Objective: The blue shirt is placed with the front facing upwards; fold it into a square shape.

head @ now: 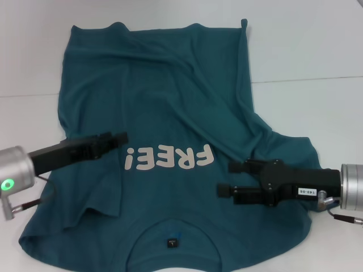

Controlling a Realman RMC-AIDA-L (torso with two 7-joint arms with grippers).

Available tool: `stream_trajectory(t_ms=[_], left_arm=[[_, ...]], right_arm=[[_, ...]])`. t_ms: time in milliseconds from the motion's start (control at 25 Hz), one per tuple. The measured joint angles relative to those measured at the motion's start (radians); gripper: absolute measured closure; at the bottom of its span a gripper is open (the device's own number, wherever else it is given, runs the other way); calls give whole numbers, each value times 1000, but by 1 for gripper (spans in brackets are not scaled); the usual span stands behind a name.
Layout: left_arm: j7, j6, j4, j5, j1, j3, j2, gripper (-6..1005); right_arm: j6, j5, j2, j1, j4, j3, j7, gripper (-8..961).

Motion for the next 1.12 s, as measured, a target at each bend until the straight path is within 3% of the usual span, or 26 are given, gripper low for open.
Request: stream_trajectory(t_ms=[240, 320, 480, 560, 760, 1120], left_arm=[[61, 205, 21, -21, 43, -100, -2, 447], [65, 233, 22, -21, 49, -108, -2, 422], [66, 250, 28, -19, 62, -112, -2, 263], [72, 257, 31, -18, 66, -113, -2, 184], [79, 257, 28, -16, 68, -113, -2, 144], [80, 250, 26, -16, 66, -112, -2, 95]], right_arm=[[4, 0, -23, -11, -5, 23, 29, 137], [7, -2, -43, -20, -7, 29, 57, 138], [9, -6, -100, -60, -36, 43, 156, 140], [9, -7, -108, -72, -50, 45, 179, 141], [25, -46, -143, -118, -117, 48, 334, 142], [102, -193, -161, -127, -177, 102, 595, 146]])
